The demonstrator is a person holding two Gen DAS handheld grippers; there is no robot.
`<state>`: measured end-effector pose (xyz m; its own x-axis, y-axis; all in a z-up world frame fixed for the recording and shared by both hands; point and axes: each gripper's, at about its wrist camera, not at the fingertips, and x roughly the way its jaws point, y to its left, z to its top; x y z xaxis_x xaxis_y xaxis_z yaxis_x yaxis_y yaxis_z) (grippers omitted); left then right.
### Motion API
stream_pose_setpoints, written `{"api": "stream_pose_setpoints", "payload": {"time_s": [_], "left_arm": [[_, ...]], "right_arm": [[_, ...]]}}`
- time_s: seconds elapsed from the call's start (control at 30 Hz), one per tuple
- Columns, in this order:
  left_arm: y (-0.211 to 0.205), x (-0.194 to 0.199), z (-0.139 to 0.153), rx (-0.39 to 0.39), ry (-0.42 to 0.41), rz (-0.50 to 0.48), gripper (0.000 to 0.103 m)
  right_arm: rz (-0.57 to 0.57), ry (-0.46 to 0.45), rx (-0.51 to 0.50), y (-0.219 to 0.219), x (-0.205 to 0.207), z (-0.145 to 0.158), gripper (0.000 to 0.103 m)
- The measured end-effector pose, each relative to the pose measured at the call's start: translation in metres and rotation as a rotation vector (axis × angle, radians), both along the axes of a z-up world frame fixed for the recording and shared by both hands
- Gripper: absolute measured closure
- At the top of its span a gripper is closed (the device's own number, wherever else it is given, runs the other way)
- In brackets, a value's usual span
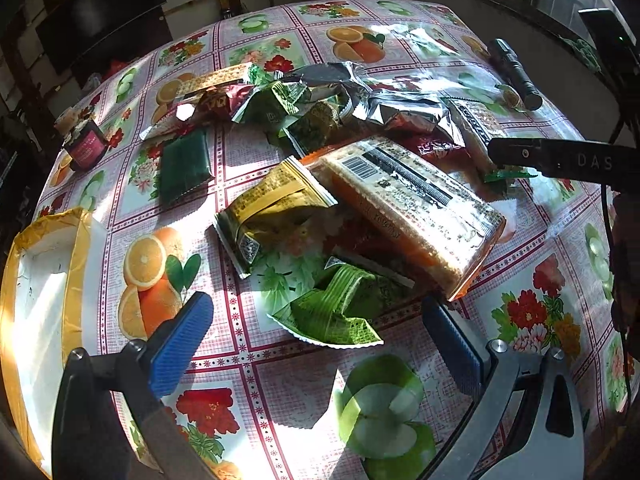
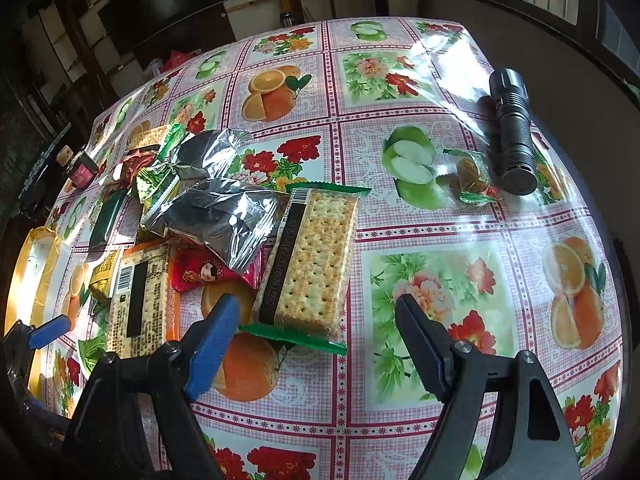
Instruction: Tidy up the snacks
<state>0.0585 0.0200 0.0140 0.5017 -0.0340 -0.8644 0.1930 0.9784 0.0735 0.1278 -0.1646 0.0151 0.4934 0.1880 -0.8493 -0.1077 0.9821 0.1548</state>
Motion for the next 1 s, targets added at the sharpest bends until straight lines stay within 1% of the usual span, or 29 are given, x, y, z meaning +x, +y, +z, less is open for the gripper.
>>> {"api": "stream_pose_setpoints", "payload": {"time_s": [0.07,0.13,0.2,0.23,0.27,0.3,0.33,0.37,0.4,0.43,0.5,0.53,0.57,0.6,0.73,0.8,0.9,1.0], "left_arm": [[-0.002,0.0,-0.003,0.004,0.001,-0.017,0.0],[-0.002,0.001,-0.006,0.005,0.009,-0.033,0.0],[-0.002,0.004,-0.009,-0.003,0.027,-0.041,0.003],[-0.002,0.006,-0.01,-0.016,0.034,-0.049,0.006],[-0.001,0.007,-0.012,-0.028,0.041,-0.054,0.01],[-0.002,0.007,-0.013,-0.039,0.049,-0.061,0.016],[-0.002,0.006,-0.012,-0.052,0.039,-0.066,0.024],[-0.004,0.004,-0.012,-0.061,0.035,-0.076,0.028],[-0.006,0.003,-0.011,-0.063,0.031,-0.085,0.037],[-0.008,0.0,-0.009,-0.058,0.024,-0.091,0.041],[-0.013,-0.004,-0.008,-0.036,0.012,-0.093,0.044],[-0.013,-0.008,-0.007,-0.038,0.005,-0.093,0.048],[-0.012,-0.012,-0.005,-0.049,0.006,-0.094,0.05],[-0.013,-0.016,-0.003,-0.056,0.004,-0.092,0.053],[-0.011,-0.037,0.009,-0.077,-0.022,-0.062,0.054],[-0.007,-0.047,0.017,-0.09,-0.039,-0.036,0.054],[0.001,-0.064,0.027,-0.096,-0.065,0.007,0.054],[0.015,-0.082,0.038,-0.102,-0.091,0.052,0.054]], "right_arm": [[-0.004,0.026,0.006,0.003,0.01,-0.007,0.035],[-0.012,0.018,-0.027,0.006,0.016,-0.008,0.036],[-0.015,-0.018,-0.069,0.008,0.023,-0.004,0.04],[-0.013,-0.035,-0.096,0.01,0.024,-0.003,0.046],[-0.012,-0.052,-0.124,0.012,0.024,-0.002,0.056],[-0.01,-0.079,-0.122,0.013,0.025,-0.001,0.056],[-0.002,-0.091,-0.128,0.013,0.021,-0.002,0.057],[0.009,-0.1,-0.135,0.014,0.017,-0.005,0.057],[0.018,-0.105,-0.149,0.013,0.013,-0.006,0.057],[0.017,-0.107,-0.145,0.011,0.008,-0.006,0.057],[0.015,-0.111,-0.134,0.006,-0.004,-0.004,0.057],[0.017,-0.12,-0.123,0.004,-0.013,-0.002,0.057],[0.018,-0.13,-0.127,0.005,-0.021,0.001,0.057],[0.022,-0.138,-0.123,0.006,-0.031,0.004,0.057],[0.055,-0.184,-0.156,0.021,-0.074,0.021,0.057],[0.086,-0.202,-0.205,0.034,-0.089,0.032,0.057],[0.132,-0.227,-0.306,0.057,-0.102,0.049,0.057],[0.153,-0.257,-0.346,0.073,-0.109,0.063,0.057]]}}
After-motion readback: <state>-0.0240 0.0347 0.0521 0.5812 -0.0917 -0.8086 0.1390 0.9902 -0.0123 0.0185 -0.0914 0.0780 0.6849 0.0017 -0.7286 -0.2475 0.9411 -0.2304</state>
